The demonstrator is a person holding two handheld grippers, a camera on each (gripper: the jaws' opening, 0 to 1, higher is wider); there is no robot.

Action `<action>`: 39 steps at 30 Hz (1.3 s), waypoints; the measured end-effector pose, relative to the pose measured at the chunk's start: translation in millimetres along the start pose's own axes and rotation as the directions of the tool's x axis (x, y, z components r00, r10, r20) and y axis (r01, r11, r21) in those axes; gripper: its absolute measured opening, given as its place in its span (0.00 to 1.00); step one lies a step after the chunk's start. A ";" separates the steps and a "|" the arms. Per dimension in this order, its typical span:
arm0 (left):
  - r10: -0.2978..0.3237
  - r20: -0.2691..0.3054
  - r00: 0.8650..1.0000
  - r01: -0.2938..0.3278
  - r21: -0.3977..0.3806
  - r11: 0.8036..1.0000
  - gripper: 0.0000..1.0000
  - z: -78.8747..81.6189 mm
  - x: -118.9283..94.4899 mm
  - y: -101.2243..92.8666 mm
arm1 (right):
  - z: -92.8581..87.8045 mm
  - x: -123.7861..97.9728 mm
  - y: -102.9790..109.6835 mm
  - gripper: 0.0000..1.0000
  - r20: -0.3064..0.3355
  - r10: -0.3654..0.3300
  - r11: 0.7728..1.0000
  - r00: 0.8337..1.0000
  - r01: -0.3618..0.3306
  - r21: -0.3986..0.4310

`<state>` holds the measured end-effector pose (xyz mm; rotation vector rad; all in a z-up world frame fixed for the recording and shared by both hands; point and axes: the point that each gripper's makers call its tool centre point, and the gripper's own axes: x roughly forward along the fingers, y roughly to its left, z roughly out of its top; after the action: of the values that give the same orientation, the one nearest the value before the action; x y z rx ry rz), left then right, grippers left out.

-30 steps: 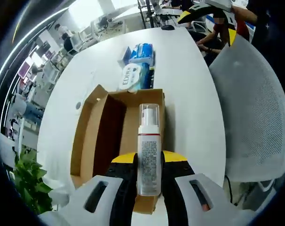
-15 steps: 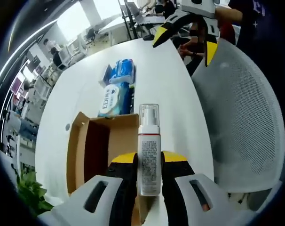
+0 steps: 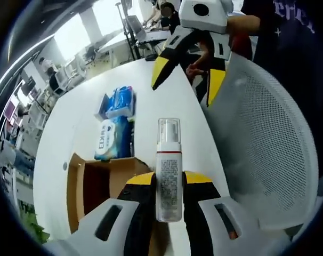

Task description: Operate the shoe box by opening the lid, removing the specified soft item, and placing it in the target area until the item is outside and the box remains undamaged.

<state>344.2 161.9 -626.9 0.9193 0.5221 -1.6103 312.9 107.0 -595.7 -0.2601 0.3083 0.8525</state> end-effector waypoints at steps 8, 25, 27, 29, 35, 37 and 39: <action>-0.080 0.079 0.994 0.076 0.058 0.995 0.17 17.8 8.1 -19.3 | -8.9 2.6 15.4 0.34 -0.026 0.071 0.997 0.997 -0.072 -0.038; -0.135 0.191 0.972 0.124 0.068 0.990 0.18 32.9 10.3 -34.8 | -8.8 1.3 28.6 0.16 -0.031 0.131 0.989 0.991 -0.133 -0.069; -0.138 0.193 0.971 0.128 0.067 0.990 0.18 31.9 10.8 -36.0 | -8.4 1.0 31.7 0.16 -0.039 0.141 0.985 0.989 -0.144 -0.090; -0.136 0.188 0.973 0.124 0.072 0.990 0.18 30.2 12.4 -36.6 | -8.7 1.5 33.8 0.15 -0.052 0.147 0.982 0.988 -0.152 -0.114; -0.136 0.181 0.974 0.125 0.074 0.989 0.18 28.1 15.5 -36.2 | -11.1 4.3 32.3 0.14 -0.086 0.144 0.983 0.986 -0.153 -0.104; -0.134 0.181 0.974 0.123 0.068 0.990 0.19 27.8 16.3 -34.8 | -10.4 4.6 31.5 0.14 -0.091 0.144 0.983 0.985 -0.152 -0.100; -0.131 0.182 0.975 0.121 0.065 0.991 0.19 27.9 17.0 -33.7 | -10.7 4.8 30.6 0.14 -0.097 0.142 0.983 0.985 -0.152 -0.100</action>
<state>303.3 138.9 -628.6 0.7780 0.4150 -1.8124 290.6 125.9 -610.4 -0.3798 0.3688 1.0070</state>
